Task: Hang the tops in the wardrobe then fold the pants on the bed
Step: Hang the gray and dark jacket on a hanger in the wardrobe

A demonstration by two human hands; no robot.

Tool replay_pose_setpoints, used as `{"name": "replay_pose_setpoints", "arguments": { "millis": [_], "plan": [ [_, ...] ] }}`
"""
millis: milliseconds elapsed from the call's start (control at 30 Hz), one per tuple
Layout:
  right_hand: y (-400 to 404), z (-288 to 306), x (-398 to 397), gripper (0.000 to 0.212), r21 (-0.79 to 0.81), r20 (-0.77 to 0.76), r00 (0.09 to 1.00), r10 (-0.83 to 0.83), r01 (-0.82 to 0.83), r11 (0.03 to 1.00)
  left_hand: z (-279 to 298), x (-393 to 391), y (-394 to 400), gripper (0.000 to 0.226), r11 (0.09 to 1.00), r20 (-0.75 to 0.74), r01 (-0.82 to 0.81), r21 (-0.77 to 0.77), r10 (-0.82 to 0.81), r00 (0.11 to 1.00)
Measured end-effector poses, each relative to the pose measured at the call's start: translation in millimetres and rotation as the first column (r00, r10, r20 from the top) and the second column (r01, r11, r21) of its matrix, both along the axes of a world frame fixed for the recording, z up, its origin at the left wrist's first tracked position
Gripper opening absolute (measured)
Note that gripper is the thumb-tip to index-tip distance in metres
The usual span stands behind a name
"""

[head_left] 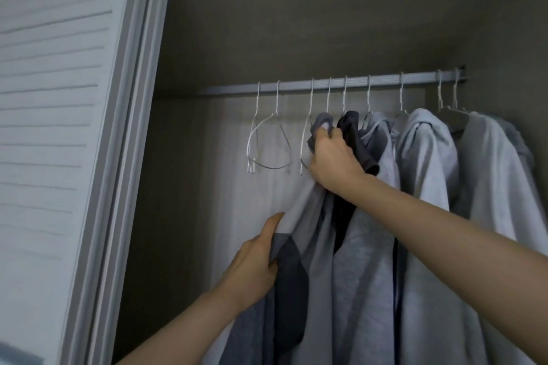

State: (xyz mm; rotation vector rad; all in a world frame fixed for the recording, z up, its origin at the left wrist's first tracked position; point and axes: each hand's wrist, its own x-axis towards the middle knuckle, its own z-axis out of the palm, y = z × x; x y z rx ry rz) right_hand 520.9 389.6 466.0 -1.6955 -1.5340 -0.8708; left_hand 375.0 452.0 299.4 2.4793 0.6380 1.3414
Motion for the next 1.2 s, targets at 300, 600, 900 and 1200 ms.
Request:
{"name": "replay_pose_setpoints", "arguments": {
  "millis": [300, 600, 900, 1200],
  "plan": [
    [-31, -79, -20, 0.042, -0.137, 0.006, 0.995, 0.1, -0.099, 0.986, -41, -24, -43, 0.077, 0.999, -0.047, -0.01, -0.053, 0.008, 0.999],
    [-80, -166, -52, 0.055, -0.188, 0.091, 0.956, 0.279, -0.259, 0.947, -110, -68, -80, 0.061, 0.971, -0.005, -0.09, -0.223, 0.091, 0.996],
    [-146, -249, -95, 0.055, -0.233, -0.1, 0.869, 0.484, -0.493, 0.838, -160, -136, -160, 0.041, 0.881, -0.052, -0.322, -0.346, 0.325, 0.944],
    [-223, -363, -144, 0.046, -0.279, -0.33, 0.555, 0.764, -0.83, 0.483, -231, -197, -341, 0.032, 0.623, -0.041, -0.681, -0.384, 0.726, 0.687]
  ]
}}
